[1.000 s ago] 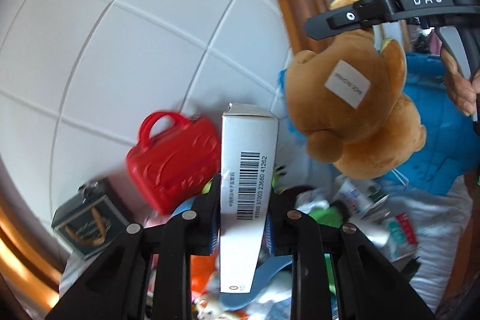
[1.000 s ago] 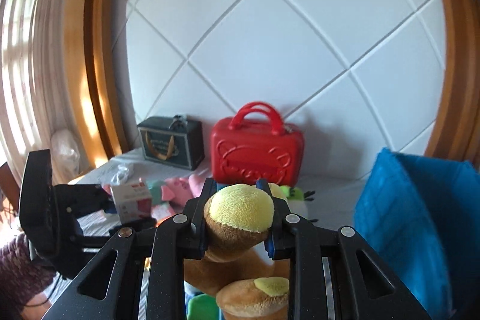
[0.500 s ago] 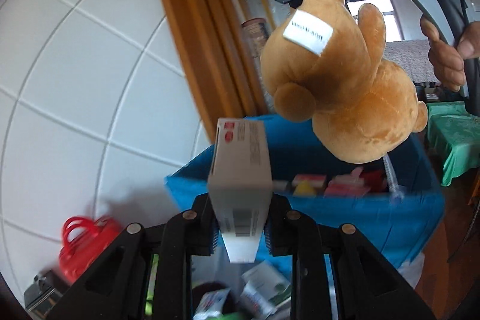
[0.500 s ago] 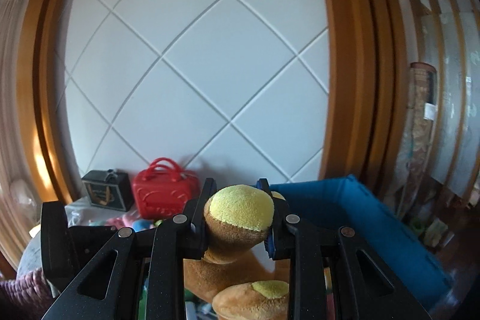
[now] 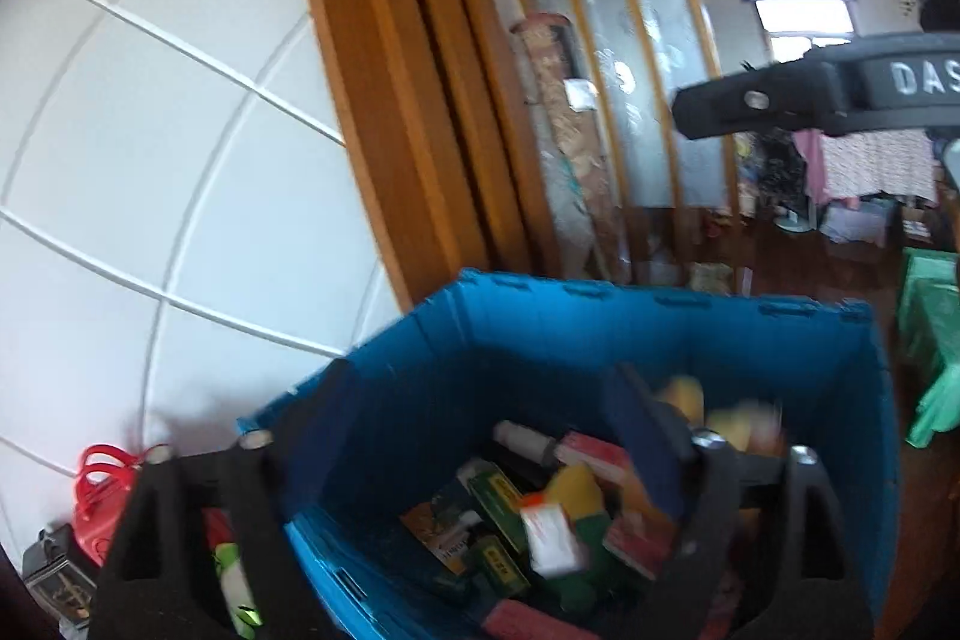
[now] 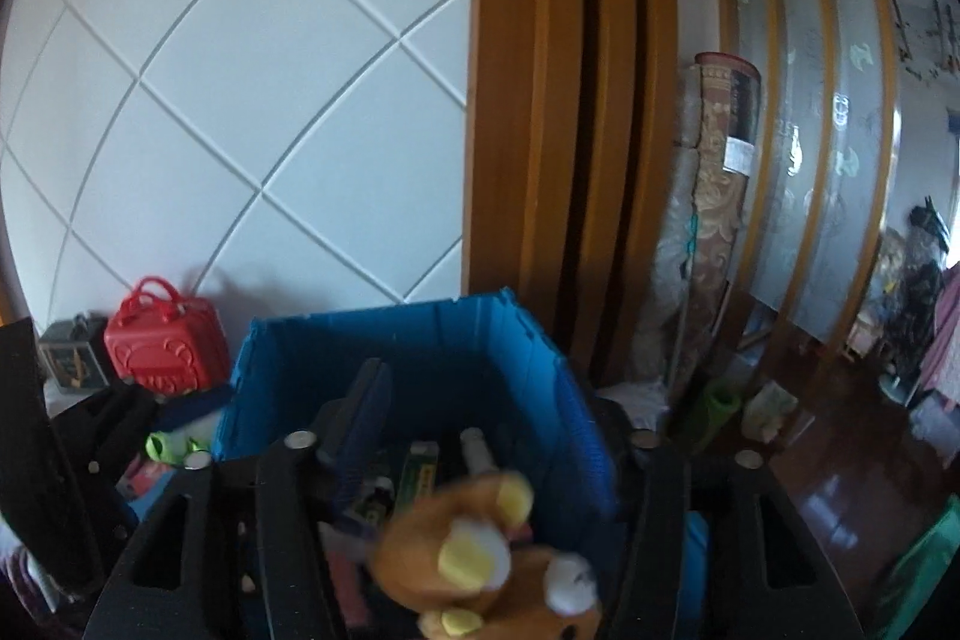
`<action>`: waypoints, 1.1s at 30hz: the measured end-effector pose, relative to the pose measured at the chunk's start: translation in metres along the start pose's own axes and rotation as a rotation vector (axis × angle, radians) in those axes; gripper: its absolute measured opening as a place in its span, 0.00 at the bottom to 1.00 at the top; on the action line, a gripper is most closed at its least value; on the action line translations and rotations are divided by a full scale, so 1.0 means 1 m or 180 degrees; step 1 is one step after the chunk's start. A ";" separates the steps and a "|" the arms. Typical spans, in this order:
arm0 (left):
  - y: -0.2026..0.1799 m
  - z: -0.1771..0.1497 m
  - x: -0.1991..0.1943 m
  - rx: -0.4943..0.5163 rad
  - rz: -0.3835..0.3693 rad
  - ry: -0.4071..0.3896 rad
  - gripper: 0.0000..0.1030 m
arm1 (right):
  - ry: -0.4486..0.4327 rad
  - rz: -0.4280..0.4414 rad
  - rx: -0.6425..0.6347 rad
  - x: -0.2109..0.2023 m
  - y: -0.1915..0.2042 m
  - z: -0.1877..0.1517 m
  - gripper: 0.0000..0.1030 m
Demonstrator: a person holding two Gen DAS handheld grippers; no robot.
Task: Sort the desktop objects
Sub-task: 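Carry the teddy bear and white box into the blue crate and release both, then move both open tools from the crate back to the pile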
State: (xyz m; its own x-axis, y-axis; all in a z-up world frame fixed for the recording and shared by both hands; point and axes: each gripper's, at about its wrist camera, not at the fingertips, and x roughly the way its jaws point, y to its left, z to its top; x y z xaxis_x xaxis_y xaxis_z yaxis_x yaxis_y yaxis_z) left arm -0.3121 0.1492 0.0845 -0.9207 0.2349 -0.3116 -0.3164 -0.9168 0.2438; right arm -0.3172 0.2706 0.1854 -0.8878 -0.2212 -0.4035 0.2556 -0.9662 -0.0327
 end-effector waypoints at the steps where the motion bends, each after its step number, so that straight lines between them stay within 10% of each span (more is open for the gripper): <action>1: 0.000 0.001 -0.002 -0.0021 0.0025 -0.0041 0.89 | -0.0067 -0.0014 0.0011 -0.005 -0.005 0.000 0.68; 33: 0.068 -0.107 -0.114 -0.0557 0.1319 0.0152 0.89 | -0.0480 0.0409 -0.0158 -0.067 0.085 -0.088 0.96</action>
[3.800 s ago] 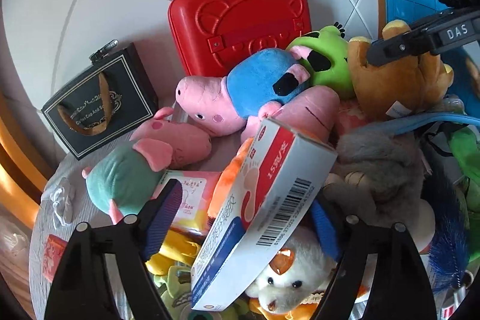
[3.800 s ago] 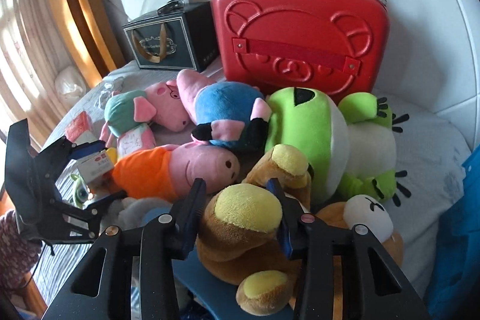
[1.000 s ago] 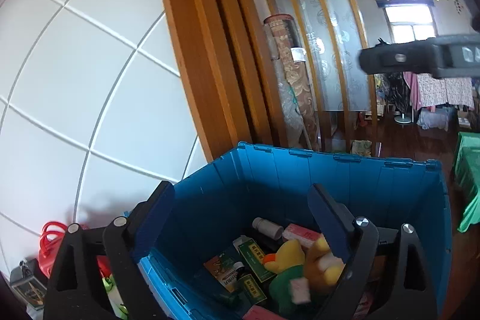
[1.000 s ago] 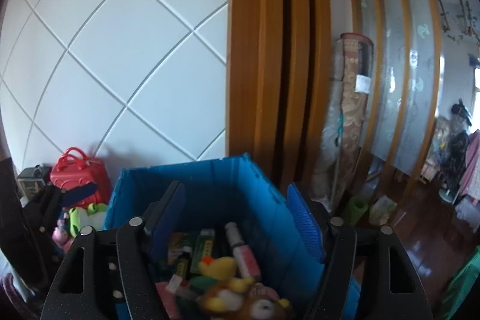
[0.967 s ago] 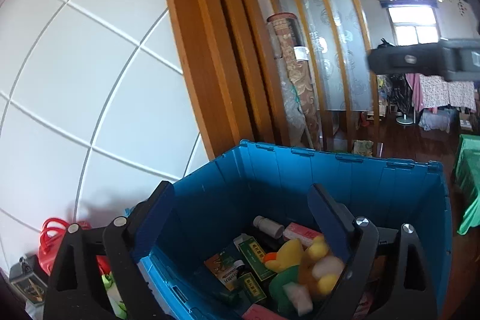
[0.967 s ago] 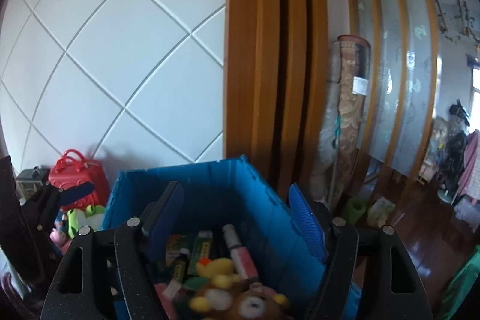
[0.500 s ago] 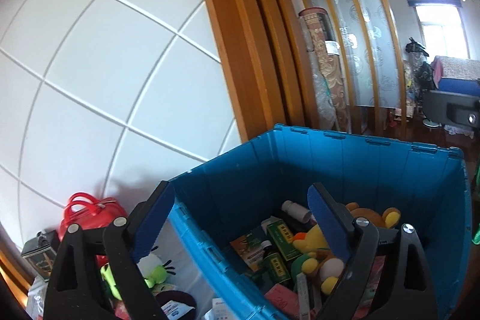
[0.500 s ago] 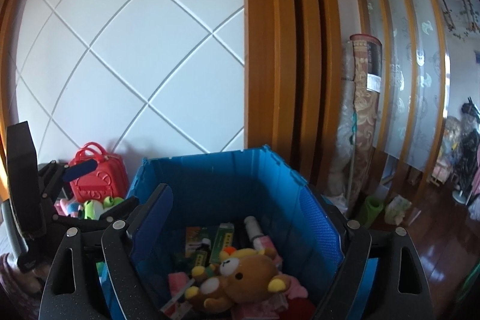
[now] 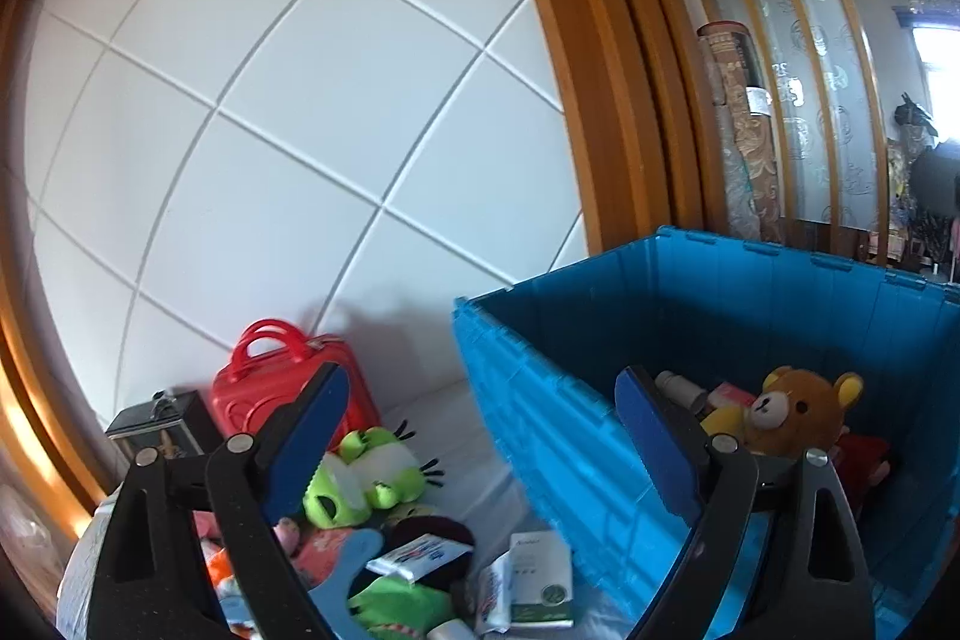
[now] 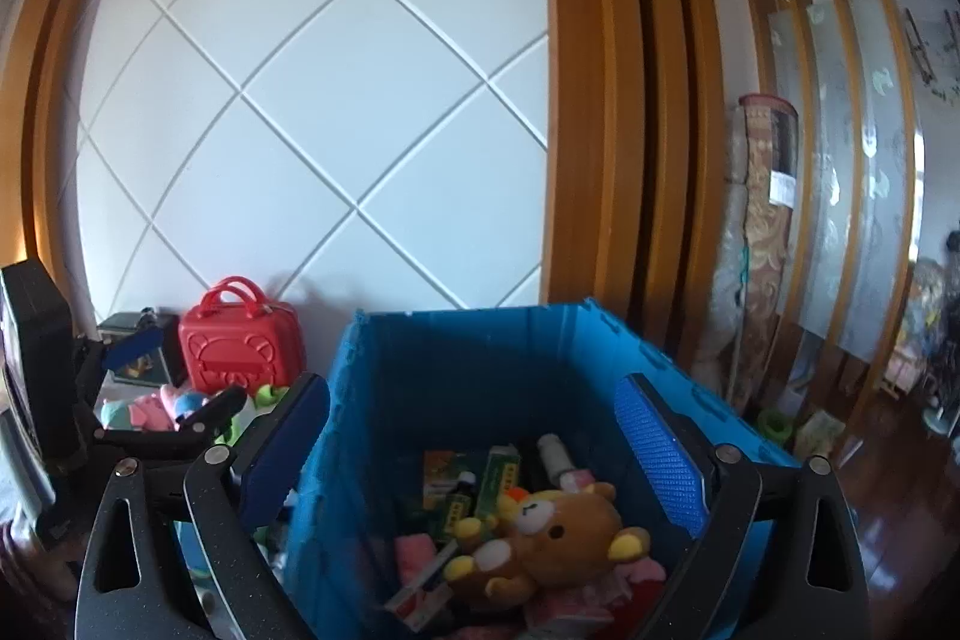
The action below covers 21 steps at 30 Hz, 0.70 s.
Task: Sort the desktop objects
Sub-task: 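Move both open tools from the crate back to the pile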
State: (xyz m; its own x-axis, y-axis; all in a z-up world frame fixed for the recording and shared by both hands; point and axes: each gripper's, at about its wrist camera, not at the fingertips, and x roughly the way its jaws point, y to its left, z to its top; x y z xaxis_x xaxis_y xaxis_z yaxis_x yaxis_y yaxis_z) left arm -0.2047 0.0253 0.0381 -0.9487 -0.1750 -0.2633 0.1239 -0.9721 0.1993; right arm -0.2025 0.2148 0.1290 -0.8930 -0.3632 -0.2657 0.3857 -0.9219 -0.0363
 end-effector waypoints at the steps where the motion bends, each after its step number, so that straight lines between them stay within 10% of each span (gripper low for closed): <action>1: 0.008 -0.005 -0.004 -0.0007 0.0055 0.0017 0.89 | -0.0016 0.0028 -0.0007 -0.003 0.006 0.001 0.97; 21: 0.209 -0.105 -0.091 -0.0172 0.0733 0.0421 0.89 | 0.0262 0.0595 -0.0033 -0.031 0.204 -0.030 0.98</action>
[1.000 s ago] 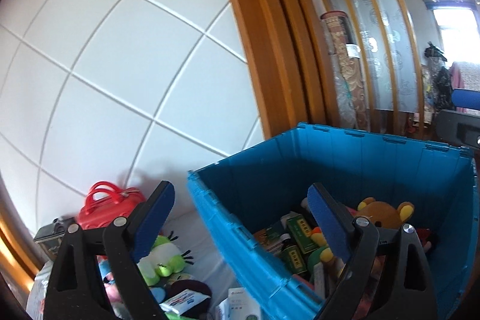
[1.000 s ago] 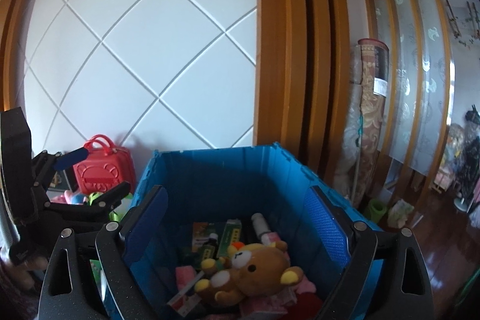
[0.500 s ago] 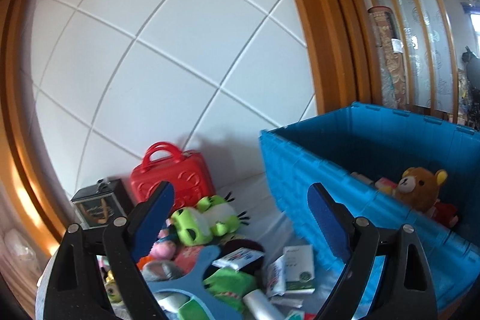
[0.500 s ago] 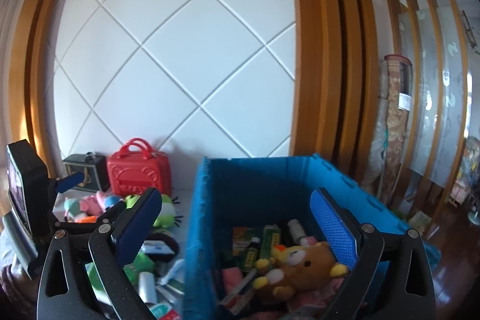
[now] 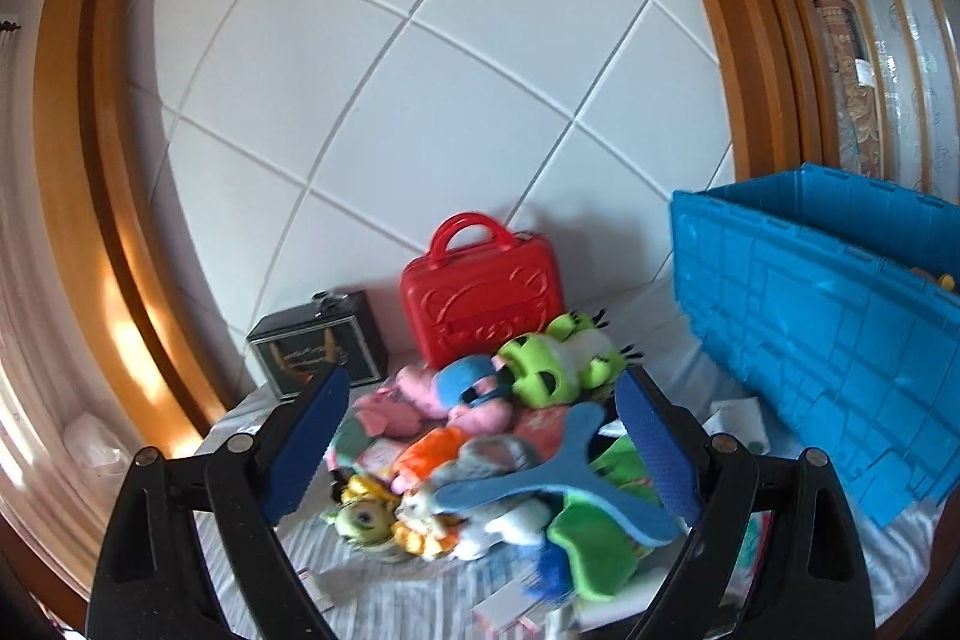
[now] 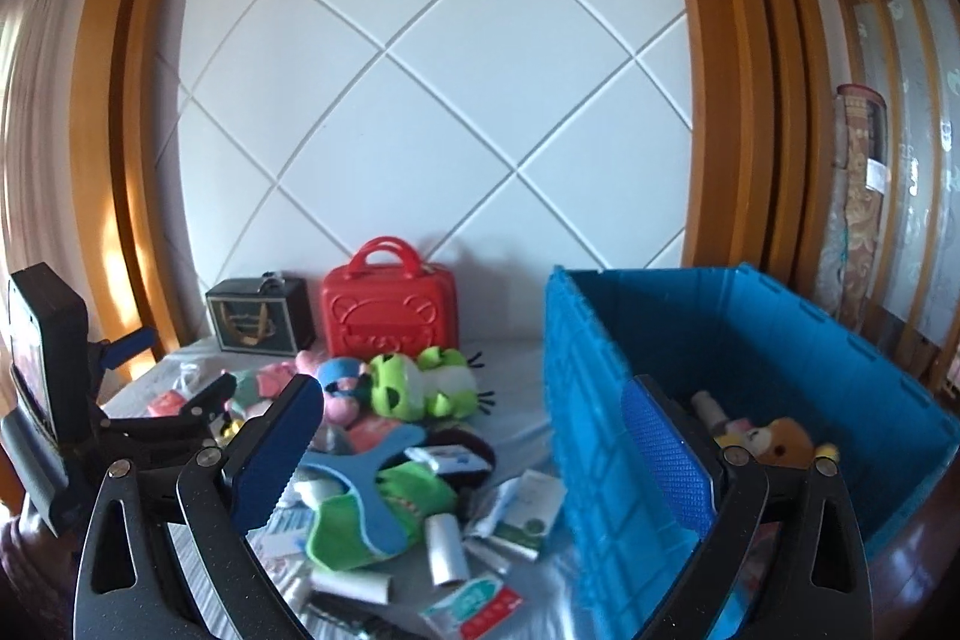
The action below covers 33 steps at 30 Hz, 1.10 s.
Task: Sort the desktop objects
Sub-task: 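Move both open tools from the crate back to the pile, then grasp the blue three-armed toy with the right tool while the left tool grasps the eye-drop box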
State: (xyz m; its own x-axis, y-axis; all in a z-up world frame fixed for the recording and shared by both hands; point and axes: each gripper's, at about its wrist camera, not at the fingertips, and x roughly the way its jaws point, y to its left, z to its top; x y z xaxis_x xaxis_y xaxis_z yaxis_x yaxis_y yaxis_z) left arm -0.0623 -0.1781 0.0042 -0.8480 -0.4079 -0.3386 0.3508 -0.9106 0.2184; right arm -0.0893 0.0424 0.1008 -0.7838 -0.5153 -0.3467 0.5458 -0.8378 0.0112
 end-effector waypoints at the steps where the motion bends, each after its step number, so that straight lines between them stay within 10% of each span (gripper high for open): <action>1: 0.009 -0.006 -0.001 0.0010 0.0029 0.0021 0.89 | 0.0028 0.0013 0.0018 0.002 0.008 -0.004 0.98; 21: 0.061 -0.074 0.039 -0.0187 0.0532 0.0399 0.89 | 0.0640 0.0443 -0.0190 0.085 0.032 -0.066 0.99; 33: 0.075 -0.114 0.063 -0.0365 0.0809 0.0604 0.89 | 0.1515 0.1388 -0.0884 0.247 0.094 -0.132 0.97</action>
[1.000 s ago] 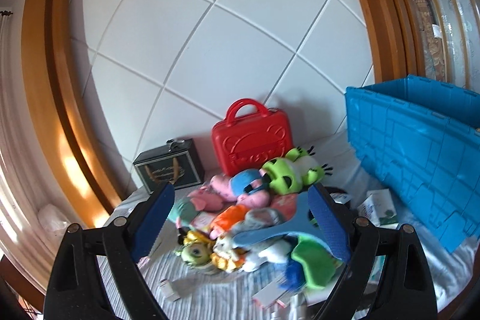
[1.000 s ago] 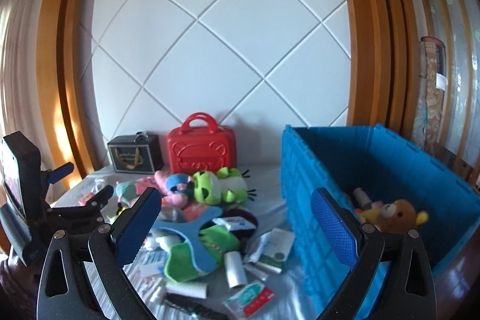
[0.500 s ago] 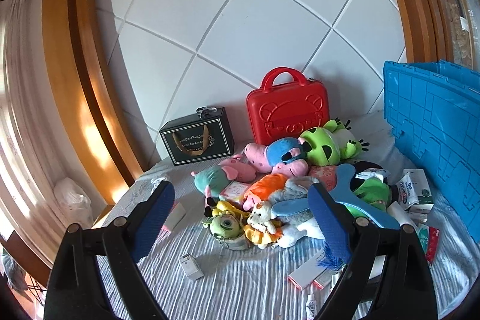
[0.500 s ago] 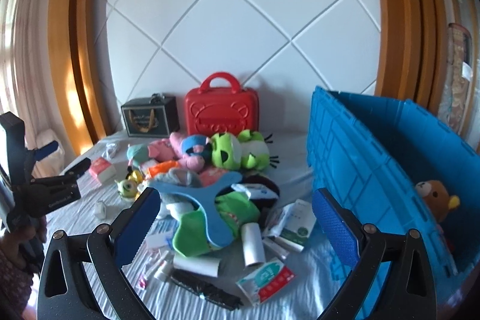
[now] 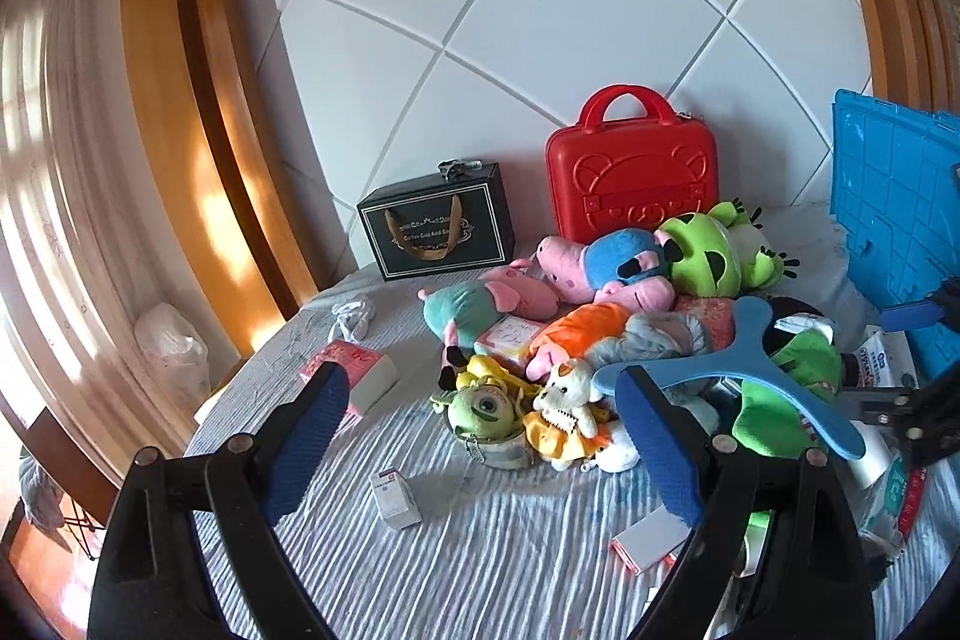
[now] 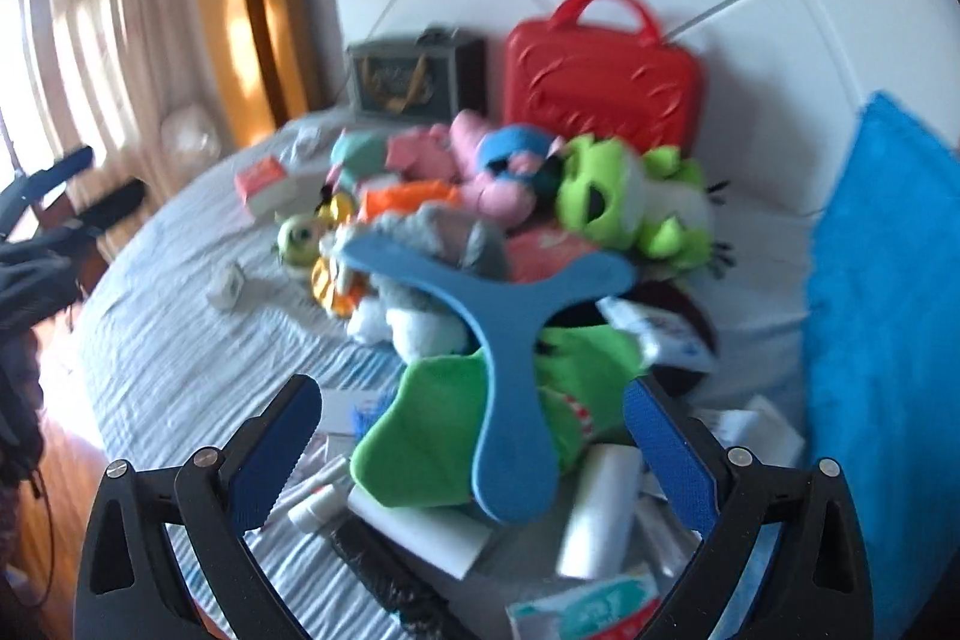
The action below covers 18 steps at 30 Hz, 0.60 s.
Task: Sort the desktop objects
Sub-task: 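Grasp the blue three-armed toy with the right tool while the left tool grasps the eye-drop box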
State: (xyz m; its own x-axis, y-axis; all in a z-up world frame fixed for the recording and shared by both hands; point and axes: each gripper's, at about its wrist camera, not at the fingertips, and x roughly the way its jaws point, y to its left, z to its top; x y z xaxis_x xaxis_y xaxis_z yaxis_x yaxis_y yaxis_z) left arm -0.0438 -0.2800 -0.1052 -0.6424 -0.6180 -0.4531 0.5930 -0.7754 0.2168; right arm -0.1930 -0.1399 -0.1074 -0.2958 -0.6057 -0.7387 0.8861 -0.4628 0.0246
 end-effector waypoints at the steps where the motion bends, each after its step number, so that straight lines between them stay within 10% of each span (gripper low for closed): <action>1: 0.003 -0.004 0.004 -0.0002 0.0003 0.0016 0.89 | 0.0074 -0.0007 -0.0030 0.021 -0.002 0.002 0.93; 9: 0.031 -0.037 0.046 0.0139 -0.0116 0.0189 0.89 | 0.0610 0.0250 0.0370 0.122 -0.041 0.007 0.69; 18: 0.074 -0.098 0.105 0.0073 -0.0144 0.0697 0.89 | 0.0635 0.0181 0.0286 0.145 -0.022 0.011 0.68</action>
State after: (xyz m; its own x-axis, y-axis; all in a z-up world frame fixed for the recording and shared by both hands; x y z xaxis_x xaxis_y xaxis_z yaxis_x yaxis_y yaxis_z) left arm -0.0199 -0.3899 -0.2217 -0.5459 -0.5415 -0.6393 0.5531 -0.8061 0.2104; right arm -0.2592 -0.2248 -0.2082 -0.1621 -0.4966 -0.8527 0.8614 -0.4928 0.1232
